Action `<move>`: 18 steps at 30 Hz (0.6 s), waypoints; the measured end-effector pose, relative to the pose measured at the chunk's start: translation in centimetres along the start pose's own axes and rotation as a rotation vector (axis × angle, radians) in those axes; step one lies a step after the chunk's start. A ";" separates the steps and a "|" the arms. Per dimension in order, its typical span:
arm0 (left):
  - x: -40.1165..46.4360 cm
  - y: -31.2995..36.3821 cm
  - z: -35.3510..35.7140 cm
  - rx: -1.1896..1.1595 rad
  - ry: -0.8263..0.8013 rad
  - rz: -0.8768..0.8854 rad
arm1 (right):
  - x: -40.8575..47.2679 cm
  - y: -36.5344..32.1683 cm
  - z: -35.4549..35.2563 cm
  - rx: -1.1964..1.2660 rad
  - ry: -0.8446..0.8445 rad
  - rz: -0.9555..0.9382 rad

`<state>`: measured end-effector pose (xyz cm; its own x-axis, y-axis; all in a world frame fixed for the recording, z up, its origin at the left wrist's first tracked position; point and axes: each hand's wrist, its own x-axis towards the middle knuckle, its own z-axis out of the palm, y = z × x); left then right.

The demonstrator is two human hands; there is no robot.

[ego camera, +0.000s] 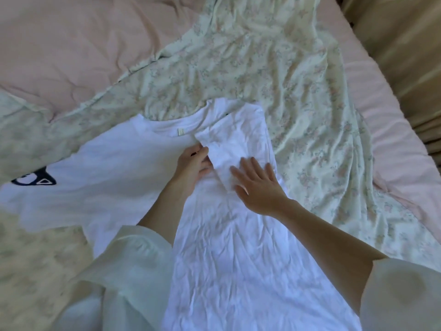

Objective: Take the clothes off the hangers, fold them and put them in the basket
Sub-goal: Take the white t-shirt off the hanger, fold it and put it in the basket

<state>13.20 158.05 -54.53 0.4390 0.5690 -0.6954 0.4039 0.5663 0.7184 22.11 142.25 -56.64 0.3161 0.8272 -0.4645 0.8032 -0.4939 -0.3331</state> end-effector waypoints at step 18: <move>-8.7 -6.3 -26.4 -0.533 0.808 -0.172 | 1.7 -19.7 7.1 0.055 -0.154 -0.155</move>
<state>-14.32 165.23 -53.50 -0.3535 0.5778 -0.7356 -0.0911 0.7614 0.6419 3.27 151.47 -56.67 0.1073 0.8457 -0.5227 0.8059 -0.3818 -0.4524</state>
